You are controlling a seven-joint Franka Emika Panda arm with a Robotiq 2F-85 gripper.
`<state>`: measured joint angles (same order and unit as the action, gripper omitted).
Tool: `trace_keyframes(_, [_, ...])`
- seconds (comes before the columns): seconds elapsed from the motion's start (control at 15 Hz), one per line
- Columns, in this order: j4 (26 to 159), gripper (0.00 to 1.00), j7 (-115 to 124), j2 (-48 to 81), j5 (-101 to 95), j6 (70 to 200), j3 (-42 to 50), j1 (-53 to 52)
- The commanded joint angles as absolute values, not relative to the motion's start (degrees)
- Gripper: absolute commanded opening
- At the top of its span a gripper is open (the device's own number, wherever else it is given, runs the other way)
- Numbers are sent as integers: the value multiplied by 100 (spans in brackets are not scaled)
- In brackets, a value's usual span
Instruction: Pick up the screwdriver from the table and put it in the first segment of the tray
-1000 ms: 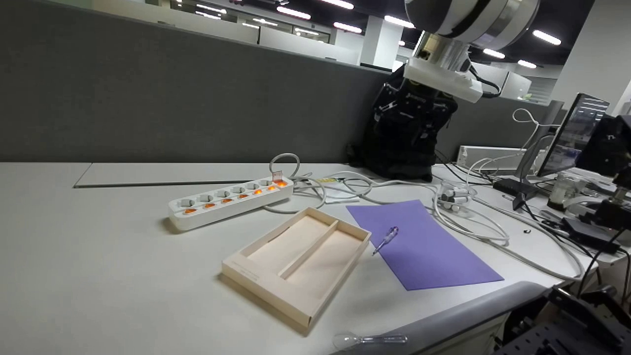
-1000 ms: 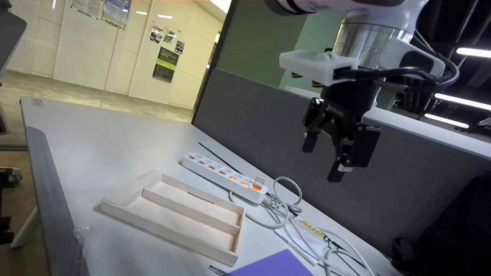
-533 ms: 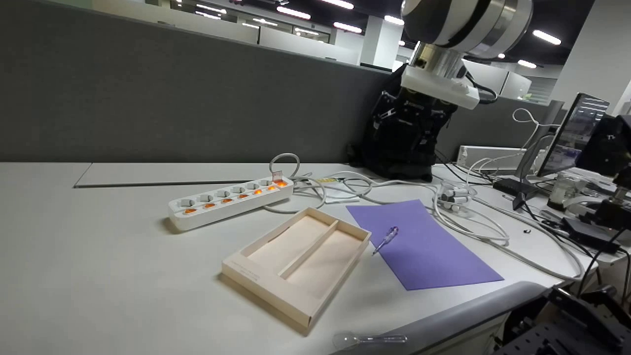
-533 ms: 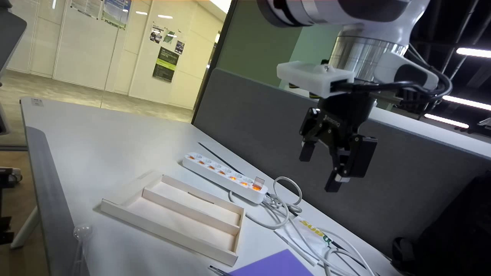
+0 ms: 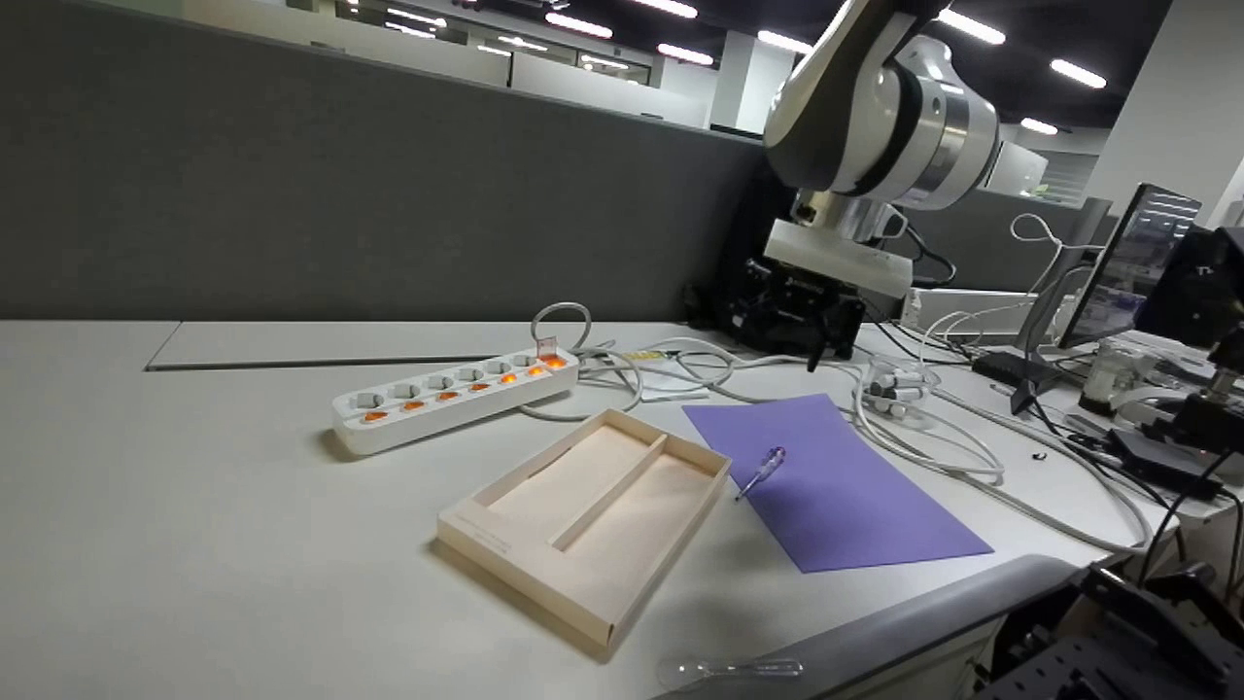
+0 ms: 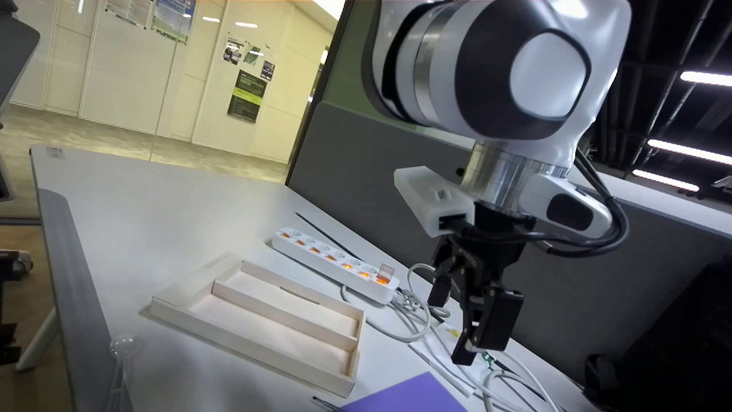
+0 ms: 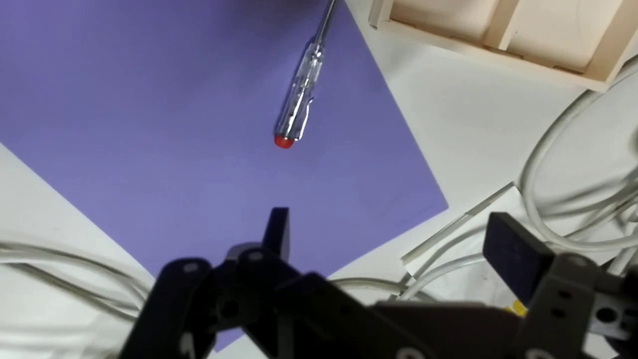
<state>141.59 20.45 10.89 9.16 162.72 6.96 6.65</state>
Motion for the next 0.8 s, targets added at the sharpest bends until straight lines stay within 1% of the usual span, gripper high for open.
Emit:
trace_keyframes(0.0, [13928,100,1867,1495,1534,16504,552,725])
trace_keyframes(0.4, [13776,100,1398,1999,2475,16862,138,1024])
trace_keyframes(0.73, [13811,100,1318,2214,2686,16640,172,1233])
